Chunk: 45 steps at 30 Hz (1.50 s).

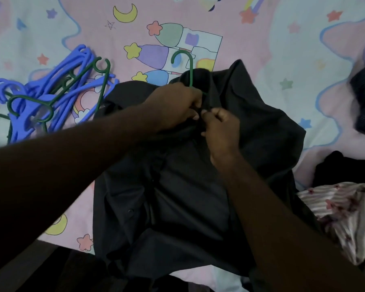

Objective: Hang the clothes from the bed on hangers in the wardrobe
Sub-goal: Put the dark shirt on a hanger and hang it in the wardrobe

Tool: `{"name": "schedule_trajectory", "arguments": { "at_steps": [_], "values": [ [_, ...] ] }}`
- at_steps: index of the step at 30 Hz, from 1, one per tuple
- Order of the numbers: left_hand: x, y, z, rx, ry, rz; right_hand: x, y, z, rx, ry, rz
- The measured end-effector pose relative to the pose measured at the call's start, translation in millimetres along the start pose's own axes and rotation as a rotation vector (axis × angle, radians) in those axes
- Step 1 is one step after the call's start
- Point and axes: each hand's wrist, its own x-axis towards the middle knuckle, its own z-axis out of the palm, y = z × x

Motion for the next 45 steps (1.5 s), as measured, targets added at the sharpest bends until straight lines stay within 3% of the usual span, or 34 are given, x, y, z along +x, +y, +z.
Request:
{"name": "schedule_trajectory", "arguments": {
  "at_steps": [4,9,15,21,31,45],
  "values": [
    [-2.1,-4.5,11.1,-0.261,0.11,-0.184,-13.6,5.7,-4.5,0.235,0.017,0.266],
    [-4.3,-1.0,15.4,-0.481,0.155,-0.288,-18.8,3.7,-7.8,0.338,-0.048,0.289],
    [-12.2,0.0,14.5,-0.541,-0.029,-0.34,-31.9,0.3,-4.9,0.316,-0.184,0.323],
    [-19.8,3.7,17.9,-0.778,0.13,-0.463,-40.9,-7.1,1.1,0.458,-0.217,0.35],
    [-35.7,4.7,17.1,-0.825,0.049,-0.366,-40.8,-1.8,-0.6,0.477,-0.216,0.316],
    [-39.5,5.0,21.6,-0.896,0.158,-0.456,-44.7,6.3,-8.7,0.381,-0.231,0.227]
  ]
}}
